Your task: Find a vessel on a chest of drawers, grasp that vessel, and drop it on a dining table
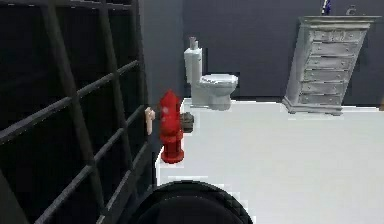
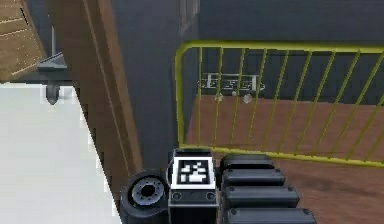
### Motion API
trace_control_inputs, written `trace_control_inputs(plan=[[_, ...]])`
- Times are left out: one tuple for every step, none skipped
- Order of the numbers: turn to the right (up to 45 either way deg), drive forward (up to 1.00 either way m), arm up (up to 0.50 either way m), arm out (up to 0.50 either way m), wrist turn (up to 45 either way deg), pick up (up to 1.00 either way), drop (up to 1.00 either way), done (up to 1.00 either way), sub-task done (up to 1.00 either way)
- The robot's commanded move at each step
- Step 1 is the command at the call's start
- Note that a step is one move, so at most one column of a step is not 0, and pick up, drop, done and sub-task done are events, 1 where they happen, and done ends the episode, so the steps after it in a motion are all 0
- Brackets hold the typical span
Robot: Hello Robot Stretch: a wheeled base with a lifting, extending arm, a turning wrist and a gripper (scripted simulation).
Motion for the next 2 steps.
trace_control_inputs(plan=[[24.0, 0.0, 0.0, 0.0, 0.0, 0.0, 0.0, 0.0, 0.0], [0.0, 0.45, 0.0, 0.0, 0.0, 0.0, 0.0, 0.0, 0.0]])
